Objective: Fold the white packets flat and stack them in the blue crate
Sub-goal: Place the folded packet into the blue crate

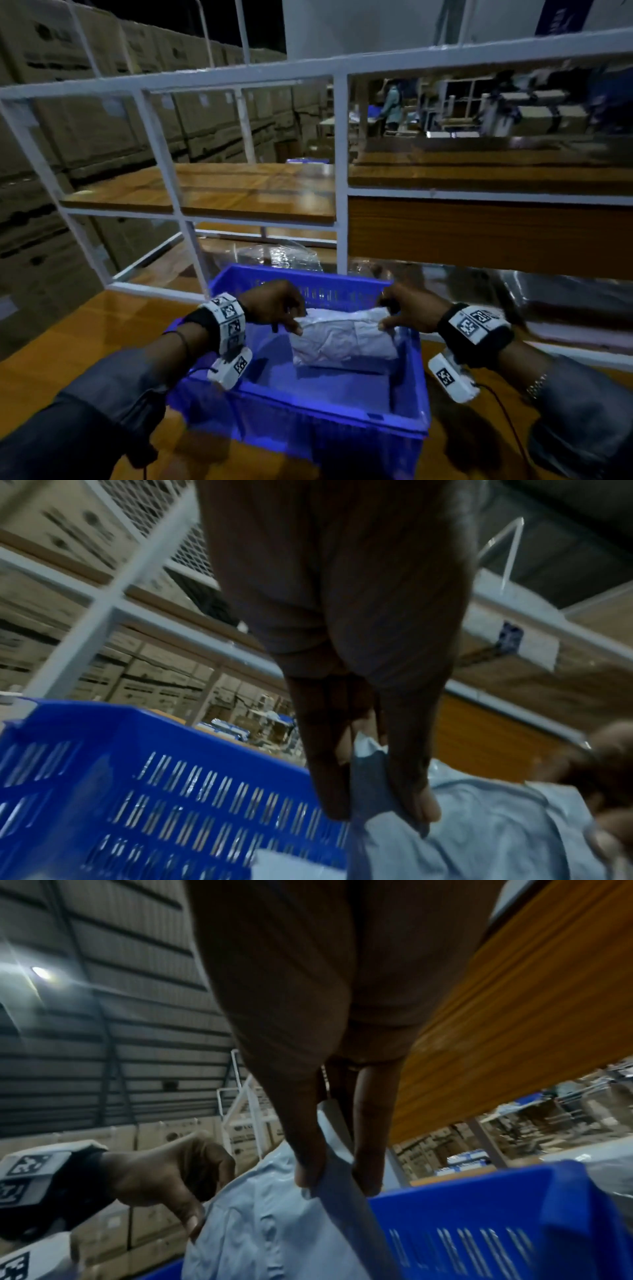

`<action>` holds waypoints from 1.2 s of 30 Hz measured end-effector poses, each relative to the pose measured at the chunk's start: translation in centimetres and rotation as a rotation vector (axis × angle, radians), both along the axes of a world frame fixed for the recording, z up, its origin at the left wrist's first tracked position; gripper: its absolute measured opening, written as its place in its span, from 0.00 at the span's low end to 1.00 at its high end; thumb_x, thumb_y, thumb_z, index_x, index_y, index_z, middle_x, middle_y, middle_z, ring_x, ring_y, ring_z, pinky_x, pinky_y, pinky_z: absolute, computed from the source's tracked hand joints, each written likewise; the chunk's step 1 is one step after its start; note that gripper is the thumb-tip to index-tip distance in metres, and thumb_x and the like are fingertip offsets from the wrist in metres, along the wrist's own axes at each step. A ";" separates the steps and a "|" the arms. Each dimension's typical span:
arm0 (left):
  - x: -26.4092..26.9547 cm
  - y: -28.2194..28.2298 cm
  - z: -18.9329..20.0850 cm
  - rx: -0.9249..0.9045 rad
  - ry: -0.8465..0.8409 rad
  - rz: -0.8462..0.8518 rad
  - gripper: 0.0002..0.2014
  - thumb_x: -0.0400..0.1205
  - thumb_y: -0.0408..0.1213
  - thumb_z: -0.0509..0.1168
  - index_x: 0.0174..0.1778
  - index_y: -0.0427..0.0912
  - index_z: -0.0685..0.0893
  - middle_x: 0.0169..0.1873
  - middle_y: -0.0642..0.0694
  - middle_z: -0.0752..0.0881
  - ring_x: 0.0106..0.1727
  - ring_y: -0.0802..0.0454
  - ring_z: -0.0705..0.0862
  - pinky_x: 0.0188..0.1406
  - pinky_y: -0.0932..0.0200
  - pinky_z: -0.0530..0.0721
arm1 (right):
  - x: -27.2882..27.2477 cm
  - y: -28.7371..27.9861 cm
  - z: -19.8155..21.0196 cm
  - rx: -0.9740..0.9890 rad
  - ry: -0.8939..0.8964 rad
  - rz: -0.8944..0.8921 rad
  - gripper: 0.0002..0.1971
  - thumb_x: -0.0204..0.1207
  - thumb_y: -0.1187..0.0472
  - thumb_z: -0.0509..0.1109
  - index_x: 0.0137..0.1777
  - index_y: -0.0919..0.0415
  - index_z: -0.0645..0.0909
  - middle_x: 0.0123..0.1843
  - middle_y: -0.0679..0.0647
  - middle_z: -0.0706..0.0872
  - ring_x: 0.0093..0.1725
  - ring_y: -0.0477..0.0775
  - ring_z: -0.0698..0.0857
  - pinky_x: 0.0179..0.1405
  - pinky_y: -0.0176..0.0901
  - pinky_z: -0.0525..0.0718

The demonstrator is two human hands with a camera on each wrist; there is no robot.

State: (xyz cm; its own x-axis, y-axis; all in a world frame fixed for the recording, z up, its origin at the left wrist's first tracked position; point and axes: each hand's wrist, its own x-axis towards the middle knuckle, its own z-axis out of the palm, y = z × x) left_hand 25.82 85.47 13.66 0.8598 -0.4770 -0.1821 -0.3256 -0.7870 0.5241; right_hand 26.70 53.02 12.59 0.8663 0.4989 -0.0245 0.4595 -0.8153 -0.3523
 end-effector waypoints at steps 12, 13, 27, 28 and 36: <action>8.7 -3.2 -7.7 0.336 -0.013 -0.462 0.19 0.67 0.47 0.86 0.42 0.39 0.88 0.37 0.42 0.92 0.37 0.44 0.90 0.42 0.52 0.88 | 1.8 3.8 -4.0 -0.615 0.152 -0.093 0.17 0.67 0.48 0.83 0.52 0.54 0.88 0.56 0.53 0.91 0.56 0.60 0.89 0.44 0.42 0.80; 9.2 -3.3 -8.8 0.331 -0.003 -0.467 0.19 0.66 0.46 0.87 0.40 0.40 0.88 0.34 0.42 0.91 0.35 0.43 0.90 0.41 0.49 0.90 | 2.1 4.0 -4.2 -0.652 0.162 -0.088 0.18 0.67 0.47 0.83 0.53 0.54 0.88 0.57 0.54 0.90 0.56 0.61 0.89 0.45 0.42 0.80; 9.2 -4.5 -11.5 0.308 -0.070 -0.387 0.16 0.64 0.36 0.86 0.29 0.44 0.81 0.27 0.47 0.87 0.31 0.48 0.86 0.32 0.59 0.81 | 2.6 4.8 -5.6 -0.832 0.039 -0.025 0.22 0.73 0.50 0.79 0.63 0.57 0.81 0.65 0.58 0.86 0.63 0.64 0.86 0.56 0.50 0.82; 9.2 -4.5 -11.3 0.319 -0.071 -0.383 0.17 0.64 0.39 0.87 0.29 0.43 0.82 0.28 0.45 0.89 0.32 0.47 0.88 0.32 0.58 0.81 | 2.5 4.8 -5.5 -0.825 0.037 -0.026 0.22 0.72 0.50 0.79 0.63 0.56 0.80 0.65 0.58 0.86 0.63 0.63 0.87 0.56 0.51 0.83; 7.6 -4.0 -8.2 0.401 -0.214 -0.307 0.27 0.59 0.60 0.85 0.39 0.44 0.87 0.40 0.49 0.90 0.43 0.48 0.86 0.36 0.55 0.80 | 1.9 4.7 -3.8 -0.703 0.047 -0.090 0.23 0.65 0.45 0.85 0.53 0.57 0.86 0.58 0.57 0.89 0.60 0.61 0.87 0.61 0.47 0.79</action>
State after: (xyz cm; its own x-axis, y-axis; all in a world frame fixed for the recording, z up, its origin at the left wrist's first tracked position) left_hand 33.46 81.44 5.45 0.7296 -0.6411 -0.2382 -0.6383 -0.7633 0.0993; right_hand 28.57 57.71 8.76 0.8937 0.2775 -0.3525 0.3768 -0.8908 0.2540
